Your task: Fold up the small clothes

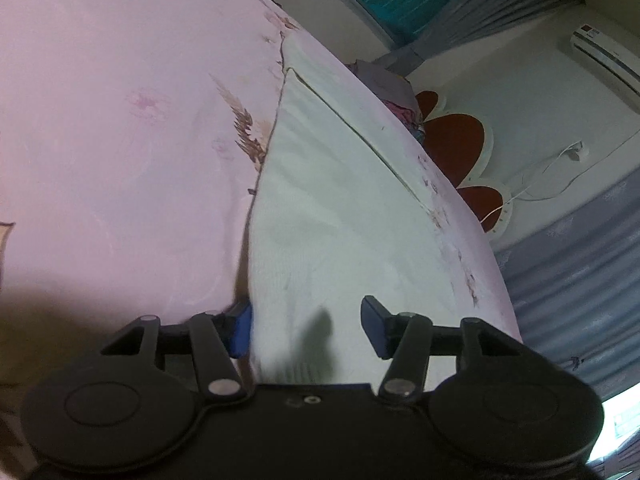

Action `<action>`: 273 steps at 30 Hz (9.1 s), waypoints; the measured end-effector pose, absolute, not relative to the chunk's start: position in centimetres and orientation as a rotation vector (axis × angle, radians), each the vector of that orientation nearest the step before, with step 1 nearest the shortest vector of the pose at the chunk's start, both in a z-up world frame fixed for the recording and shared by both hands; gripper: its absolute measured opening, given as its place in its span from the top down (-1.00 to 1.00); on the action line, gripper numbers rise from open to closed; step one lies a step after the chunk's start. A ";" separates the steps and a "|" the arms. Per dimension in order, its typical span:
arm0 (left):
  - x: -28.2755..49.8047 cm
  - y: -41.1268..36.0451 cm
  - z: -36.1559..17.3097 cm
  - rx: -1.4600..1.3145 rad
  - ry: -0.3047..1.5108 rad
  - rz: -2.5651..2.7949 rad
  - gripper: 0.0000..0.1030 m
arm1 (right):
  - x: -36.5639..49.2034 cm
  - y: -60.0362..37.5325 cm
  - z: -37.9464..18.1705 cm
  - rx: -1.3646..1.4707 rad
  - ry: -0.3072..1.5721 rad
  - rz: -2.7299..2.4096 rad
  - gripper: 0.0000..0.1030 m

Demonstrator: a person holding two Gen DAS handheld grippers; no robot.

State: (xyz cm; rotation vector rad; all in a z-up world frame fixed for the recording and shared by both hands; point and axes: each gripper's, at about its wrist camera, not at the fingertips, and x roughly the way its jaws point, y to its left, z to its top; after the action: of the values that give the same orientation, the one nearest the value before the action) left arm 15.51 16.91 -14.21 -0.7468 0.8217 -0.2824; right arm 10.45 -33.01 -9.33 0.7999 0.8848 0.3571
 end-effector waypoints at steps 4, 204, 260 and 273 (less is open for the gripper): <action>15.1 16.6 -14.5 -0.753 0.825 -0.301 0.23 | 11.2 -33.4 -10.4 0.884 0.902 0.372 0.25; 33.4 7.9 -11.8 -0.050 0.718 -0.034 -0.18 | 31.1 -21.3 -7.6 0.068 0.845 0.152 0.99; 38.0 14.4 -17.2 -1.030 0.520 0.020 0.87 | 41.4 -10.8 -6.4 0.198 0.767 0.381 0.96; 39.4 13.6 -15.1 -0.905 0.530 0.081 0.88 | 43.7 -9.6 -8.9 0.150 0.815 0.405 1.00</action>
State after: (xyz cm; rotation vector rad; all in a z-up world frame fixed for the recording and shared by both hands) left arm 39.36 13.55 -15.07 -0.9047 0.5304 0.0810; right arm 43.66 -9.61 -8.95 0.1497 0.8154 0.4050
